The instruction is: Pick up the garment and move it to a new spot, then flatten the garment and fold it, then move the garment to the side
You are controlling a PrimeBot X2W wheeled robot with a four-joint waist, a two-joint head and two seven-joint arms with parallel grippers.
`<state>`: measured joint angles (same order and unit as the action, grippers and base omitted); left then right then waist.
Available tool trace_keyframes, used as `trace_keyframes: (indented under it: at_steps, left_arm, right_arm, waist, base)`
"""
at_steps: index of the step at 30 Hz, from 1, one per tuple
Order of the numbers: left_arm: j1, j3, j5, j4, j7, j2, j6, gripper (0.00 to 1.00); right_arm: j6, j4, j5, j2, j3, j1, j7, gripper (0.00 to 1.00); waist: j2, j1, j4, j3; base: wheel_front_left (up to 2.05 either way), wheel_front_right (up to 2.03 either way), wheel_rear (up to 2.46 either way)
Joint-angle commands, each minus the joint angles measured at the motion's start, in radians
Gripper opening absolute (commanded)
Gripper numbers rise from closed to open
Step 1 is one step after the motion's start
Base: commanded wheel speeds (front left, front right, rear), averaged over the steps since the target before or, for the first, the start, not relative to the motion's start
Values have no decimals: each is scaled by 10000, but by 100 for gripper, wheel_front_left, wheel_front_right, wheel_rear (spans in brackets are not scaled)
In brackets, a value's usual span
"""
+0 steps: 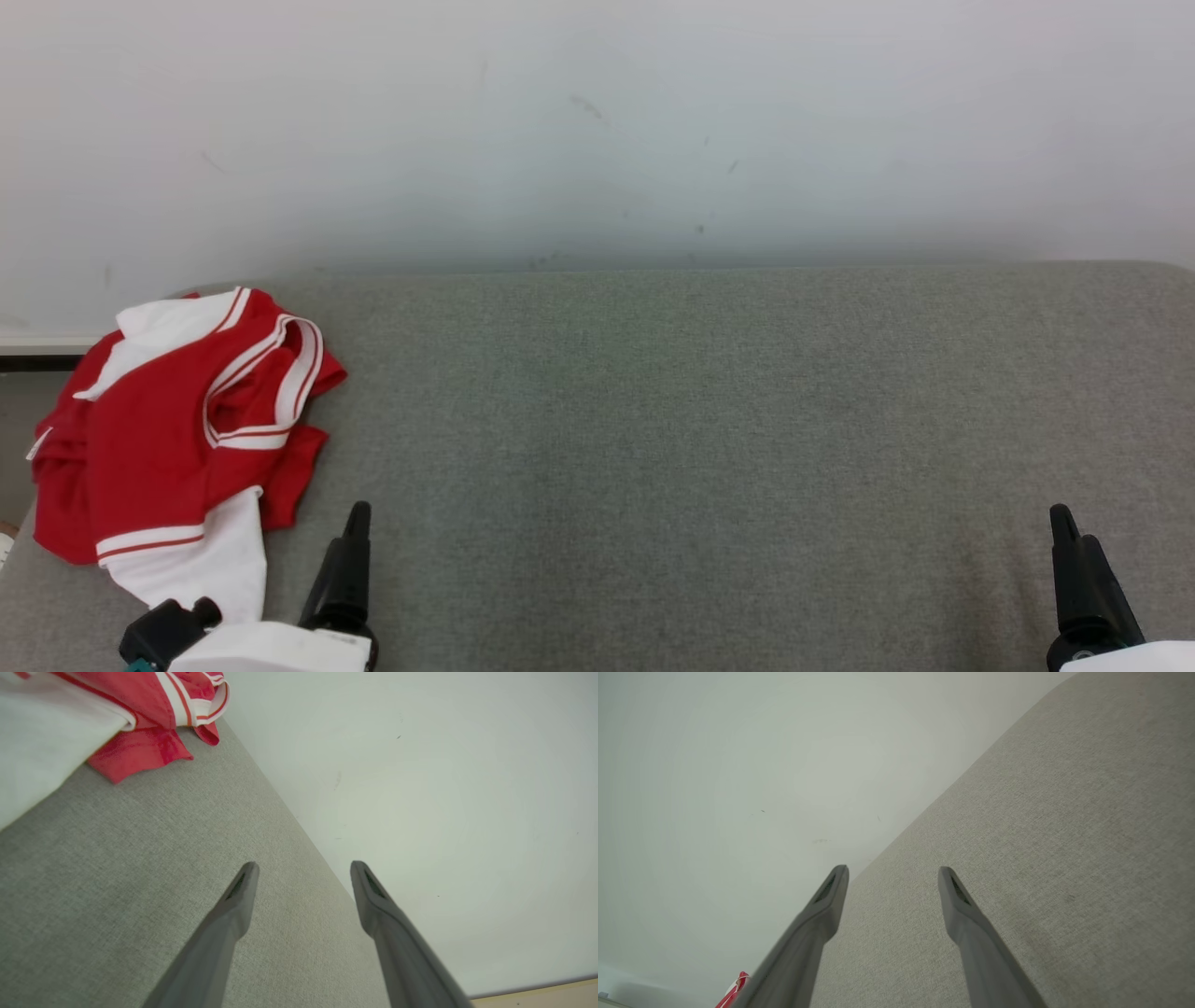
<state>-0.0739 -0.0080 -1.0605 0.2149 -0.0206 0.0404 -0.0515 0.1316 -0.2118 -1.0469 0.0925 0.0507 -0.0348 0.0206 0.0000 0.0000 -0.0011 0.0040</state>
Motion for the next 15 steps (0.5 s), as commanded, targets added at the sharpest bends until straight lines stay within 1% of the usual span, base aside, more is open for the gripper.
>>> trace_keyframes:
  at_steps: [1,15]
  left_arm:
    - [-111,-62,463,-210,-119,75,48,100]
    - [-55,-458,2715,-411,-609,136,286,100]
  right_arm:
    - [-4,204,397,125,-3,-17,114,100]
    - [-6,332,2449,265,-227,100,607,100]
  waist:
    - [0,0,3,-3]
    - [0,0,-12,-2]
  base:
    - [0,0,0]
    - [0,0,0]
